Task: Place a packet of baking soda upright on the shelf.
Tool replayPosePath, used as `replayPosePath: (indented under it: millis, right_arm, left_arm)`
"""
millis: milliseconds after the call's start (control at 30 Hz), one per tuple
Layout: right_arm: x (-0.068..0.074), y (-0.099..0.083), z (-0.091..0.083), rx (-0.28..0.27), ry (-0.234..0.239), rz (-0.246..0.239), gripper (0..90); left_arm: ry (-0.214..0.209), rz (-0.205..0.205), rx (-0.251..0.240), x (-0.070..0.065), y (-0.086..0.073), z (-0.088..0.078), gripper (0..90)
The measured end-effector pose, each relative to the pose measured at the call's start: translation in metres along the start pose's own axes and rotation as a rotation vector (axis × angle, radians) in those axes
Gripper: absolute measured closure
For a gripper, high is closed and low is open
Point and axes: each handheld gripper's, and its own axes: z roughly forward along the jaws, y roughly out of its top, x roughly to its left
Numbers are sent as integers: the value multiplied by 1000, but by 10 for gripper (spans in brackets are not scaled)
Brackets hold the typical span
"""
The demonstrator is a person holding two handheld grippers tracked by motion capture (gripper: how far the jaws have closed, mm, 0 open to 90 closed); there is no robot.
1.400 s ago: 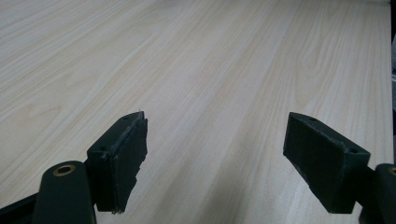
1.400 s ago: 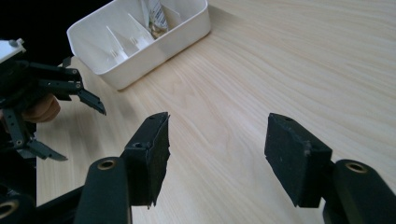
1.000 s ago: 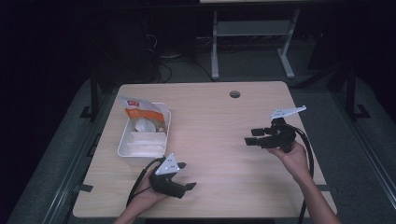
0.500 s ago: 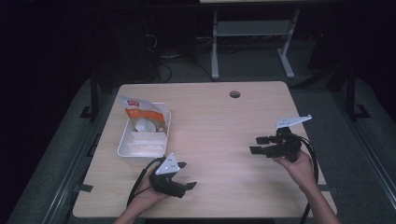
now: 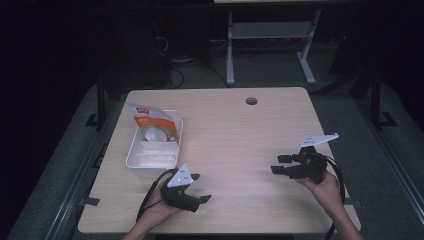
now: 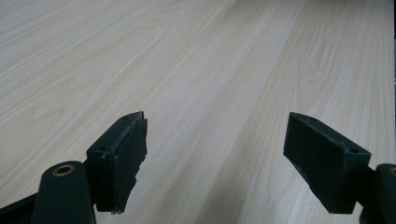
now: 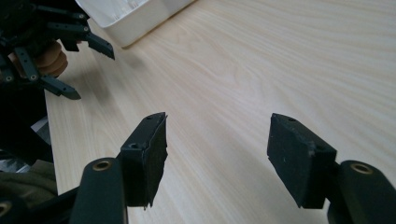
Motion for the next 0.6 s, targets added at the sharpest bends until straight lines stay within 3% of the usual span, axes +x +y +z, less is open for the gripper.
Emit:
replayPosePath:
  millis: [600]
  right_arm:
    - [5, -42, -1, 7, -11, 42, 364]
  left_arm:
    - [3, 8, 7, 0, -1, 1, 210]
